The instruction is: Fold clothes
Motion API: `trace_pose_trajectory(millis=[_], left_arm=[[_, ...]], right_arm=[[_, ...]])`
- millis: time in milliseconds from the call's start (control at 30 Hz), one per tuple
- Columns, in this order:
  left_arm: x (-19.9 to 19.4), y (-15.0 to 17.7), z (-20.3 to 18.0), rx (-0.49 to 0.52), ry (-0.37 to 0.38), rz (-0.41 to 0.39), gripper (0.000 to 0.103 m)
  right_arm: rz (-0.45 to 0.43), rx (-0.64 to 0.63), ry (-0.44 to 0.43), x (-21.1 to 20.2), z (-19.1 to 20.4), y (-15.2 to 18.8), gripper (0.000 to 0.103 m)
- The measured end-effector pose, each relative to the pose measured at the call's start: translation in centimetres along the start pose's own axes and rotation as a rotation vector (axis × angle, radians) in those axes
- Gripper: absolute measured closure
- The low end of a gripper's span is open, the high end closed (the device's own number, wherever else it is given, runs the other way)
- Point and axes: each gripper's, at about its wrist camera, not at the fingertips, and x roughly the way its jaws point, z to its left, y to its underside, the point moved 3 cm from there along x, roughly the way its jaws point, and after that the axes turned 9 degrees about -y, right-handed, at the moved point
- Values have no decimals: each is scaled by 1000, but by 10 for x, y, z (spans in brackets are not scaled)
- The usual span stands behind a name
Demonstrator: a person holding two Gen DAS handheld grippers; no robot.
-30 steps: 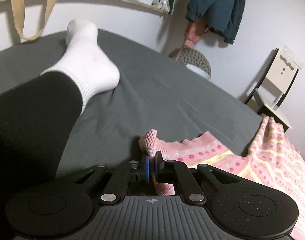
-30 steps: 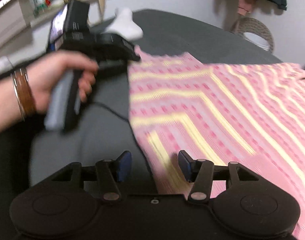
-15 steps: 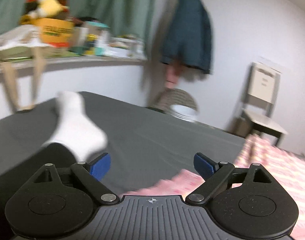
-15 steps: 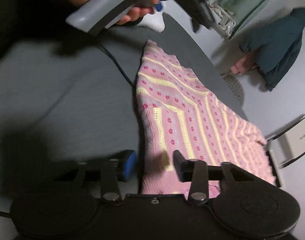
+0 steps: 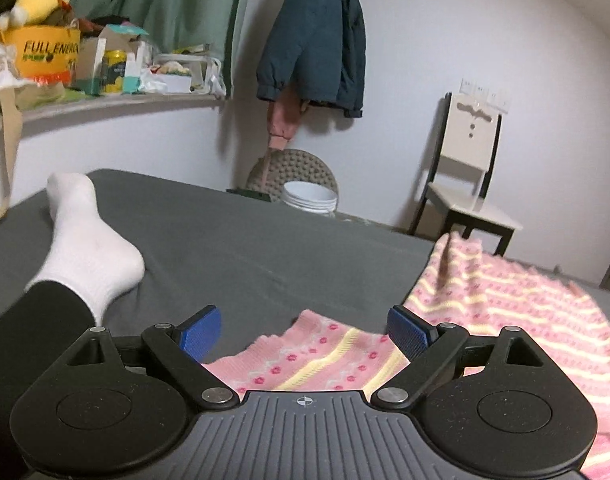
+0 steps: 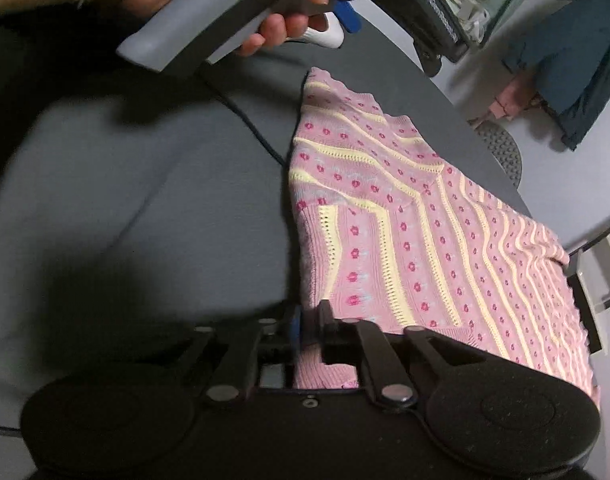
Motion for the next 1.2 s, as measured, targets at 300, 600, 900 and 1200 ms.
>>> trace_pose_trajectory(millis=[300,600,900,1200], left_arm=[[16,-18,-55,222,77,7,12],[41,26,-85,315,190,101,12],[38,43,-79,338,197,135,12],[44,54,-67,333,183,198,12]], right_arm=[[-319,579,-200,-90,-148,-40,44],[-380,1015,-182,-41,-368,-118,60],[88,1052,115,164,-445,-112,64],[172,1068,238,199,-461,-103,98]])
